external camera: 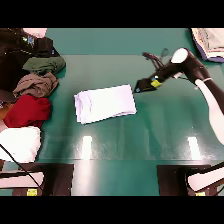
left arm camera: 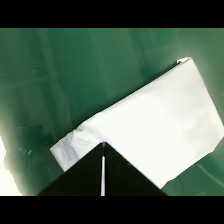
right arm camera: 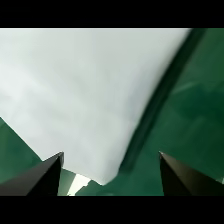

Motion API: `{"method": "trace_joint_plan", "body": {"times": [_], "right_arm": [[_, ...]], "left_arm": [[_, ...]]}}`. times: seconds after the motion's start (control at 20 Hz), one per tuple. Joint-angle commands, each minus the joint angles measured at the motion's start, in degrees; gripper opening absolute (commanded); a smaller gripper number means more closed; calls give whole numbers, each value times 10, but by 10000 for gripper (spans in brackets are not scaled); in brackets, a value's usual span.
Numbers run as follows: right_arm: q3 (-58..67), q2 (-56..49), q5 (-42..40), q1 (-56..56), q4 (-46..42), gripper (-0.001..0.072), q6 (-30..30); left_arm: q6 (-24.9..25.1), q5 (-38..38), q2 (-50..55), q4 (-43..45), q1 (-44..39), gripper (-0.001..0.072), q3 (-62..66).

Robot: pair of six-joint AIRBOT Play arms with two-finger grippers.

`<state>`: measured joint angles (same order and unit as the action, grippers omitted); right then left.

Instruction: Fold the shirts.

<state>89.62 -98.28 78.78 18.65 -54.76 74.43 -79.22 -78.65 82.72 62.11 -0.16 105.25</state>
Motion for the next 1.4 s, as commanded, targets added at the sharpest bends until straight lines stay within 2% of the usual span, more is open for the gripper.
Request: {"method": "trace_joint_plan", "body": {"times": [0.0,0.15,0.55,0.6,0.7,0.8,0.95,1.1,1.35], "right_arm": [[-103,-4,-29,-87,137,679,9],[-127,-49,-28,-90,209,676,-12],[-13,-145,-27,14,221,674,-14],[3,-154,-28,26,221,626,-15],[29,-169,-28,48,221,336,-17],[40,-172,-28,63,221,23,-52],[49,-166,-17,65,217,18,-55],[-7,-102,-56,33,191,17,-55],[-167,75,-110,-134,119,17,-55]], "left_arm": [[15,21,0,1,-23,27,-7],[23,33,1,0,-38,27,-28],[32,32,1,1,-40,27,-65],[32,32,1,1,-40,27,-65],[32,31,1,1,-40,27,-65],[31,28,1,0,-40,27,-65],[31,10,1,-6,-40,27,-65],[31,-18,1,-11,-40,27,-65],[31,-17,1,-47,-40,27,-65]]}}
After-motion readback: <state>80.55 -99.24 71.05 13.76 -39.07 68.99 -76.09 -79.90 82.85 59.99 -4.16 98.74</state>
